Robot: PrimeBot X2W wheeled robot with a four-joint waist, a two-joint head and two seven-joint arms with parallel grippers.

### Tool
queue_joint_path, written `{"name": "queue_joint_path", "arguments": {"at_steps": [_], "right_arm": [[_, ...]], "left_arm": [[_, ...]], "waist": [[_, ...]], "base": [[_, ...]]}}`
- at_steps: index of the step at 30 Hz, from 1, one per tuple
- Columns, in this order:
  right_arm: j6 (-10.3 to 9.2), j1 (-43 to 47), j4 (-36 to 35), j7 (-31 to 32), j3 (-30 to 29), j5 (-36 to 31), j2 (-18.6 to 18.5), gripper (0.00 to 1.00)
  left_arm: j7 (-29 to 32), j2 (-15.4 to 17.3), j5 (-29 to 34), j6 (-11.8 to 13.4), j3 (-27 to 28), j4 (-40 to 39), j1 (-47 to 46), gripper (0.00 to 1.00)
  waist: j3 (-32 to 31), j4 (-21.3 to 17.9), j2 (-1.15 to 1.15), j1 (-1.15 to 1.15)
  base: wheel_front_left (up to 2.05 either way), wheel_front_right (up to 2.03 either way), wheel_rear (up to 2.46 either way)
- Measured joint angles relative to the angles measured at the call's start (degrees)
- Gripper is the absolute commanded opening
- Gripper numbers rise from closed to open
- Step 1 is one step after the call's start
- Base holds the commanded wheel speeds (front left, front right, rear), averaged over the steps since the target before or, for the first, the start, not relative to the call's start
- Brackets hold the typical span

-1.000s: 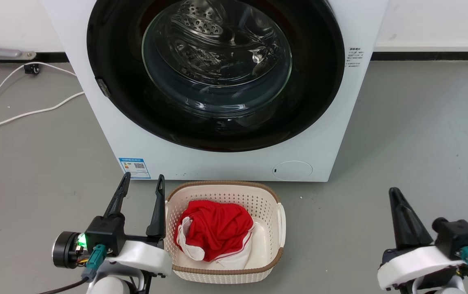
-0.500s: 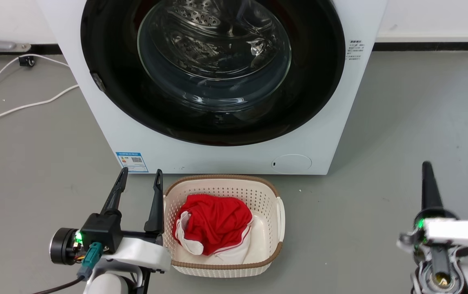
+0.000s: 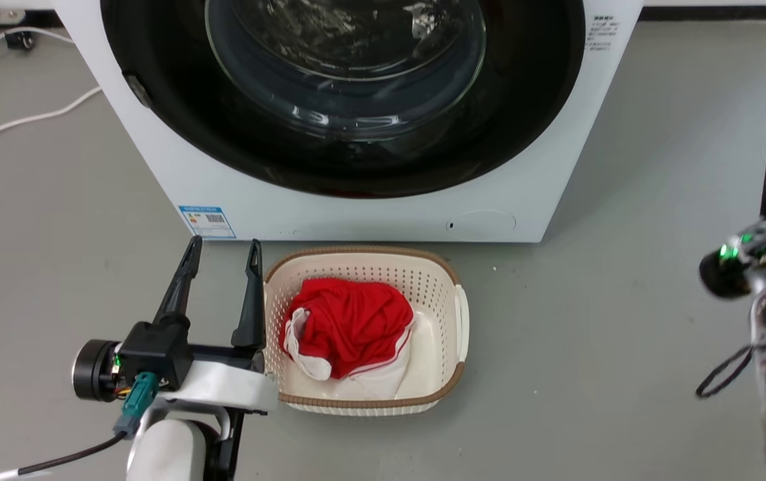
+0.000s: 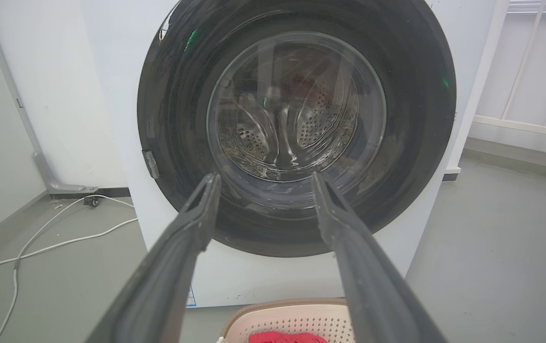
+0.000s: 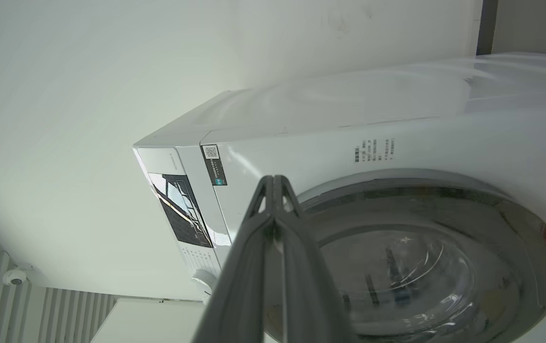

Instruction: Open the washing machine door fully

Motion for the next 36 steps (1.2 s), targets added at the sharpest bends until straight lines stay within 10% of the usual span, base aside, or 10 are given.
{"name": "queue_joint_path", "arguments": {"at_steps": [13, 36], "right_arm": [[0.00, -27.2, 21.2, 11.7, 14.8, -2.2, -11.7, 0.00], [0.00, -52.2, 42.3, 17.0, 28.1, -11.3, -9.2, 0.00]], "left_arm": [[0.0, -0.1, -0.5, -0.2, -0.7, -2.8, -4.2, 1.00], [0.0, -0.1, -0.6, -0.3, -2.2, -5.5, -8.9, 1.00]], "waist": [[7.5, 1.9, 0.00, 0.00], [17.9, 4.6, 0.00, 0.01]], "base": [[0.00, 0.00, 0.00], [0.00, 0.00, 0.00]]}}
